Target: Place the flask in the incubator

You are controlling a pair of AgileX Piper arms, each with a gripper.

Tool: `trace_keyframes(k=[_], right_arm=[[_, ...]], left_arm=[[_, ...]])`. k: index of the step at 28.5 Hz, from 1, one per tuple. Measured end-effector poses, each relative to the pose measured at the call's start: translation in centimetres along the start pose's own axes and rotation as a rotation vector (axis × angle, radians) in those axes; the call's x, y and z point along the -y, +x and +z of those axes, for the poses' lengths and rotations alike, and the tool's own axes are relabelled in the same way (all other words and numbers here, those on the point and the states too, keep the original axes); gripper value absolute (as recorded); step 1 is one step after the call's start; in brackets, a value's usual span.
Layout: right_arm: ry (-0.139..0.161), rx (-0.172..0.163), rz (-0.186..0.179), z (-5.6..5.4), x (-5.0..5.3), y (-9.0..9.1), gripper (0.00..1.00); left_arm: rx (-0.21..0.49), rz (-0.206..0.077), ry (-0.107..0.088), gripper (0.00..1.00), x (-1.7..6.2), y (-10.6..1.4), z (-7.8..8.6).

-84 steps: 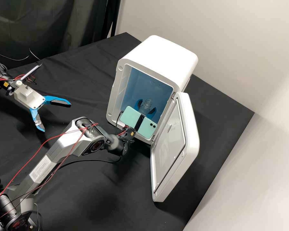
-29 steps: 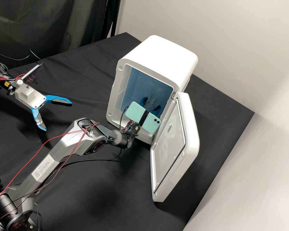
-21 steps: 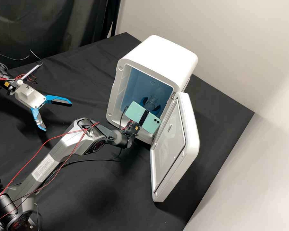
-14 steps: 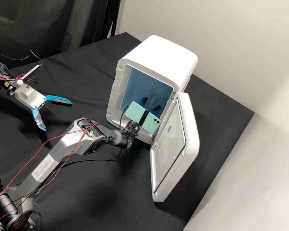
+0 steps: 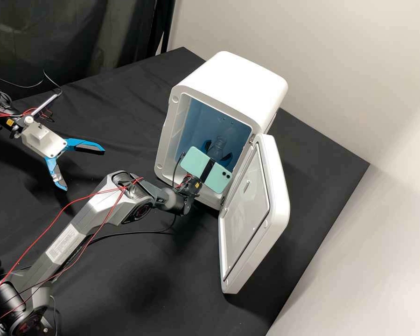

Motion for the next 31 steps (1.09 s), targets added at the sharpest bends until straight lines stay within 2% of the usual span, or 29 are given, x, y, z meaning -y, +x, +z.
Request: trace_keyframes(k=[15, 24, 31], right_arm=[[0.001, 0.068, -0.046, 0.9, 0.8, -0.4, 1.0], [-0.002, 0.071, -0.069, 0.8, 1.5, -0.6, 1.0], [-0.004, 0.069, -0.071, 0.8, 1.5, -0.5, 1.0]], left_arm=[[0.0, 0.0, 0.0, 1.0, 0.0, 0.0, 0.0], [0.0, 0.0, 0.0, 1.0, 0.0, 0.0, 0.0], [0.0, 0.0, 0.0, 1.0, 0.0, 0.0, 0.0]])
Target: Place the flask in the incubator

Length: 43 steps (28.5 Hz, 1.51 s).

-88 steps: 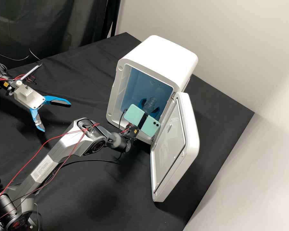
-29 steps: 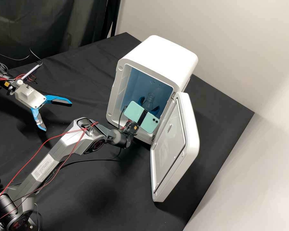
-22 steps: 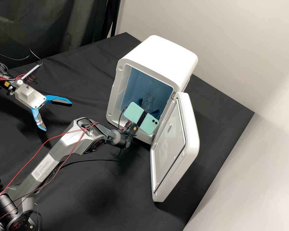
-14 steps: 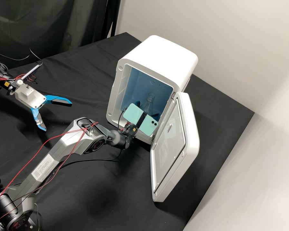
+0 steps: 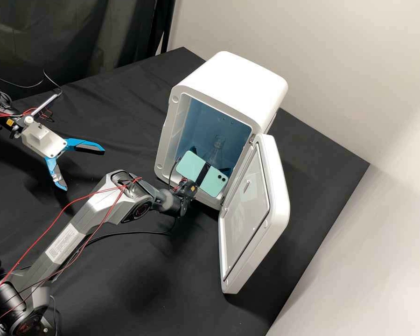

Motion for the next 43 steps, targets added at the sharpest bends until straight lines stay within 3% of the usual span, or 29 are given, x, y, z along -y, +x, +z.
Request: trace_keyframes(k=[10, 16, 21, 30, 33, 43], right_arm=[[0.004, 0.007, -0.008, -0.1, 0.1, -0.5, 1.0], [0.009, 0.013, -0.016, -0.7, 0.0, -1.6, 1.0], [-0.014, 0.028, -0.006, -1.7, -0.6, -3.0, 1.0], [-0.012, -0.011, 0.045, -3.7, -1.7, -5.2, 1.0], [-0.018, -0.023, 0.053, -4.0, -1.6, -5.9, 1.0], [0.01, -0.029, 0.062, -4.7, -1.2, -8.8, 1.0]], left_arm=[[0.0, 0.0, 0.0, 1.0, 0.0, 0.0, 0.0], [0.0, 0.0, 0.0, 1.0, 0.0, 0.0, 0.0], [0.0, 0.0, 0.0, 1.0, 0.0, 0.0, 0.0], [0.0, 0.0, 0.0, 1.0, 0.0, 0.0, 0.0], [0.0, 0.0, 0.0, 1.0, 0.0, 0.0, 0.0], [0.0, 0.0, 0.0, 1.0, 0.0, 0.0, 0.0]])
